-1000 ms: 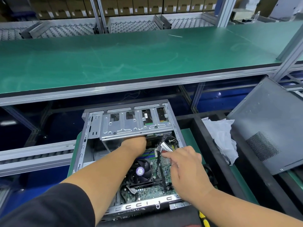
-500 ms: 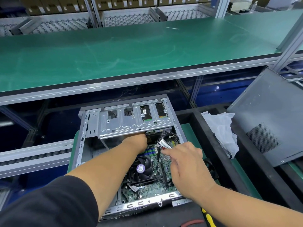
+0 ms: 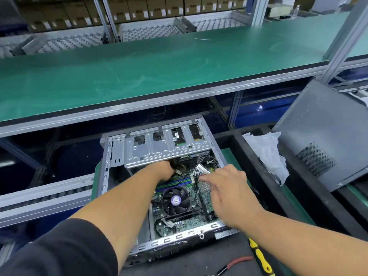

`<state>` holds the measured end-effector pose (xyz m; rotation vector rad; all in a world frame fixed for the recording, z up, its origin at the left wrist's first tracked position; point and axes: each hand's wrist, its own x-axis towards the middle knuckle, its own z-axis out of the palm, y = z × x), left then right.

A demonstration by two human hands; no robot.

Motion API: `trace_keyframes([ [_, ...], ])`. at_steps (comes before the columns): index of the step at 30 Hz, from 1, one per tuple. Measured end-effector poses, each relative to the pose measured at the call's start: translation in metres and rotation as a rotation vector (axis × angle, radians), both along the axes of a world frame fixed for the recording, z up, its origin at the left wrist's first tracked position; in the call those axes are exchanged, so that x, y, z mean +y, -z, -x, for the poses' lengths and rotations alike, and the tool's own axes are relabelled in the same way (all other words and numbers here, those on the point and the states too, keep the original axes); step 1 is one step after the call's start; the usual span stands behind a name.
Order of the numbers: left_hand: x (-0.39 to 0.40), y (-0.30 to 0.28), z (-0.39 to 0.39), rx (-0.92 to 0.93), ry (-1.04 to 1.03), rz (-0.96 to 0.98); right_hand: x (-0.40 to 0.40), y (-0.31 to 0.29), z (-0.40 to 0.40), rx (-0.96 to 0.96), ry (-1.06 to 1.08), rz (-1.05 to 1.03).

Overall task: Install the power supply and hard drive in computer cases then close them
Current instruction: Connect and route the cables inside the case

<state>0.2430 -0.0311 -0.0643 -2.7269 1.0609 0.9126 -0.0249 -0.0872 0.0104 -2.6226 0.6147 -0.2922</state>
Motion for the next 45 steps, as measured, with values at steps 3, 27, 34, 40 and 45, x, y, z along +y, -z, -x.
trace_keyframes([
  [3, -0.002, -0.003, 0.0, 0.032, 0.044, -0.008, -0.001, 0.0, 0.001, -0.008, 0.02, -0.011],
  [27, 0.005, 0.007, -0.006, -0.25, 0.238, -0.28, -0.005, 0.008, 0.005, -0.095, -0.013, -0.063],
  [34, 0.003, 0.003, -0.005, -0.274, 0.341, -0.31, -0.005, 0.006, 0.005, -0.112, -0.018, -0.054],
  [40, 0.004, 0.003, -0.005, -0.206, 0.248, -0.226, -0.004, 0.007, 0.005, -0.127, -0.015, -0.037],
  [45, 0.005, 0.006, -0.005, -0.197, 0.167, -0.098, -0.004, 0.008, 0.005, -0.124, -0.022, -0.022],
])
